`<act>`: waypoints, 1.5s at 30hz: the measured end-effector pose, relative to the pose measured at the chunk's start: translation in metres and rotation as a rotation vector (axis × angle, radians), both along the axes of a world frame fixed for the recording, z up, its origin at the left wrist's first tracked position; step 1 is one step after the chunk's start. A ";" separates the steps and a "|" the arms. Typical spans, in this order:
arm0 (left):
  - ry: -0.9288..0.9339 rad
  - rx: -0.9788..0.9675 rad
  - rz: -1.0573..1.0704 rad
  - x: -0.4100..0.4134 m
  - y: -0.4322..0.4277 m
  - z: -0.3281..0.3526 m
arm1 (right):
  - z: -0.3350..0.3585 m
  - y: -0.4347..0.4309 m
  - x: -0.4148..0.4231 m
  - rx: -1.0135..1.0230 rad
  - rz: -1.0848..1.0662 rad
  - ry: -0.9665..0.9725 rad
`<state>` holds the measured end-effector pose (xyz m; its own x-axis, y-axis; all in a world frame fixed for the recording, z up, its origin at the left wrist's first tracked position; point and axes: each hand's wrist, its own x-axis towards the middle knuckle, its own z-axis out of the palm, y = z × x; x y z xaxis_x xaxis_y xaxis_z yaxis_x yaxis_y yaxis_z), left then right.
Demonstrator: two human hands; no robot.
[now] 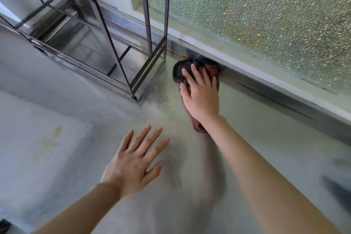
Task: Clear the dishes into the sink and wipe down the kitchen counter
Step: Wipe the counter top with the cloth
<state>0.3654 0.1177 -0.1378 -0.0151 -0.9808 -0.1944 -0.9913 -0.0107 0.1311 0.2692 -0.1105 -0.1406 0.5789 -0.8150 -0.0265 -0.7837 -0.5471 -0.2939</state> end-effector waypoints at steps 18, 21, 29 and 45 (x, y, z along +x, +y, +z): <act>-0.010 -0.054 0.003 -0.001 0.002 -0.001 | 0.004 -0.022 0.032 -0.086 0.159 0.099; -0.013 -0.057 0.012 -0.002 0.001 0.002 | 0.001 -0.013 0.023 -0.091 0.045 0.062; 0.110 -0.082 0.083 -0.022 -0.018 0.016 | 0.000 0.000 -0.081 -0.103 -0.248 0.068; 0.065 -0.109 0.109 -0.100 -0.098 -0.006 | 0.002 0.004 -0.197 -0.155 -0.529 0.066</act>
